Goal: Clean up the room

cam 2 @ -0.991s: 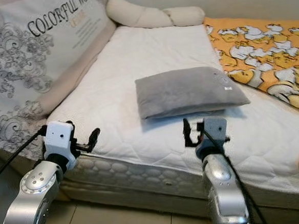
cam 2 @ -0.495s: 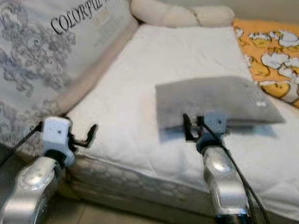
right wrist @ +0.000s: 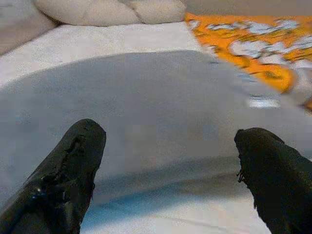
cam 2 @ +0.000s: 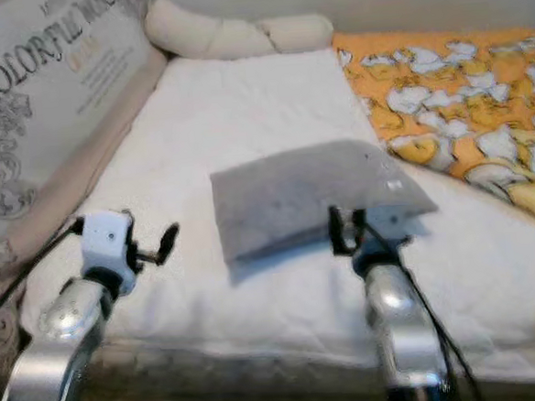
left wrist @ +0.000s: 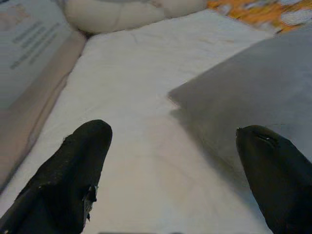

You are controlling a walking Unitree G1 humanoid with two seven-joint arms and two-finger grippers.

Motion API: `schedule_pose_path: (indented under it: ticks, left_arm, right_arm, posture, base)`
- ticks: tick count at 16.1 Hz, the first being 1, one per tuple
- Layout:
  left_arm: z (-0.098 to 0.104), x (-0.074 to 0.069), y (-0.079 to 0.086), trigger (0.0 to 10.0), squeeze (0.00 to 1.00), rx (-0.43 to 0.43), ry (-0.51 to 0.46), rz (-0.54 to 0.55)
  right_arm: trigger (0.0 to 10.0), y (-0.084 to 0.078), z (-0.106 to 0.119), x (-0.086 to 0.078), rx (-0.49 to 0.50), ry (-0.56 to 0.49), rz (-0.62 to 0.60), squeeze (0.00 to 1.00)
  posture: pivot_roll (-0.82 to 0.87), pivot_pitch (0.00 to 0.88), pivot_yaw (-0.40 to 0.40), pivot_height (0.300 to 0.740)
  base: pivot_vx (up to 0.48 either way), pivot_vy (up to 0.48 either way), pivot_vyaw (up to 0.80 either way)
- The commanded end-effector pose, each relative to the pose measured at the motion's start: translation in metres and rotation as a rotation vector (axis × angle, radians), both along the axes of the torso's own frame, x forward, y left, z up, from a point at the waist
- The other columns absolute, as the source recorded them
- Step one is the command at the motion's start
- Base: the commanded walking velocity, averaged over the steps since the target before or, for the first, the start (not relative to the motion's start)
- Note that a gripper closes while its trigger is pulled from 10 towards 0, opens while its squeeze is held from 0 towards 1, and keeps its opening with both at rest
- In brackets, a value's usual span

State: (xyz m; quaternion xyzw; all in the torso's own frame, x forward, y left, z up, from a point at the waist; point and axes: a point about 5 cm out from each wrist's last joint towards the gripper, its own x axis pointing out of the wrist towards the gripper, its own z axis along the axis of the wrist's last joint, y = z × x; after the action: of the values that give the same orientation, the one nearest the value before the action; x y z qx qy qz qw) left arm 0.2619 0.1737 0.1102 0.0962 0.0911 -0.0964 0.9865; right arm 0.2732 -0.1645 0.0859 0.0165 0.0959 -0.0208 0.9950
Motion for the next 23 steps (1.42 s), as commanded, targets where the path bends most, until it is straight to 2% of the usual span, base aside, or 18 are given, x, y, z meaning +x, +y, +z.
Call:
schedule_pose_path:
  ticks: [1,7,9,10,12,14,18,19,21,23]
  left_arm:
    - [0.004,0.003,0.001,10.0,0.00,-0.002,-0.010,0.002]
    - [0.001,0.004,0.002,10.0,0.00,-0.002,-0.002,0.008]
    - [0.001,0.003,0.003,10.0,0.00,0.002,0.000,0.018]
    - [0.000,0.003,0.003,10.0,0.00,0.002,0.000,0.017]
    - [0.000,0.002,0.003,10.0,0.00,0.010,0.003,0.005]
    - [0.000,-0.001,0.002,10.0,0.00,0.028,0.019,-0.051]
    - [-0.003,-0.014,-0.003,10.0,0.00,0.090,0.095,-0.293]
    - [-0.003,-0.015,-0.004,10.0,0.00,0.096,0.104,-0.319]
    - [-0.001,-0.016,-0.003,10.0,0.00,0.105,0.113,-0.358]
    - [0.002,-0.014,-0.001,10.0,0.00,0.123,0.115,-0.385]
  right_arm:
    - [10.0,0.002,0.003,0.002,-0.008,-0.008,0.021,0.00]
    - [10.0,0.008,0.001,0.003,0.016,0.019,0.082,0.00]
    - [10.0,0.011,0.002,0.001,0.065,0.018,0.107,0.00]
    - [10.0,0.012,0.003,0.000,0.092,0.017,0.119,0.99]
    - [10.0,0.012,-0.003,-0.002,0.166,0.064,0.098,1.00]
    - [10.0,0.007,-0.014,-0.004,0.240,0.154,0.048,1.00]
    - [10.0,-0.001,-0.027,-0.003,0.527,0.273,-0.064,1.00]
    - [10.0,-0.002,-0.029,-0.003,0.563,0.287,-0.071,1.00]
    - [10.0,-0.002,-0.031,0.000,0.625,0.308,-0.077,1.00]
    - [10.0,0.002,-0.032,0.019,0.717,0.300,-0.059,1.00]
  posture:
    - [-0.04,0.000,0.025,0.740]
    - [-0.04,0.000,0.025,0.740]
    - [-0.03,0.000,0.022,0.740]
    - [-0.03,0.000,0.021,0.740]
    - [-0.03,0.000,0.018,0.740]
    - [-0.03,0.000,0.015,0.740]
    - [-0.01,0.000,0.002,0.740]
    - [-0.01,0.000,0.004,0.740]
    - [-0.01,0.000,0.010,0.740]
    - [0.00,0.000,0.019,0.740]
  base:
    - [0.319,0.000,0.00]
    - [0.249,0.000,0.00]
    - [0.000,0.000,0.00]
    - [0.000,0.000,0.00]
    - [0.000,0.000,0.00]
    - [0.000,0.000,0.00]
    - [0.000,0.000,0.00]
    - [0.000,0.000,0.00]
    - [0.000,0.000,0.00]
    - [0.000,0.000,0.00]
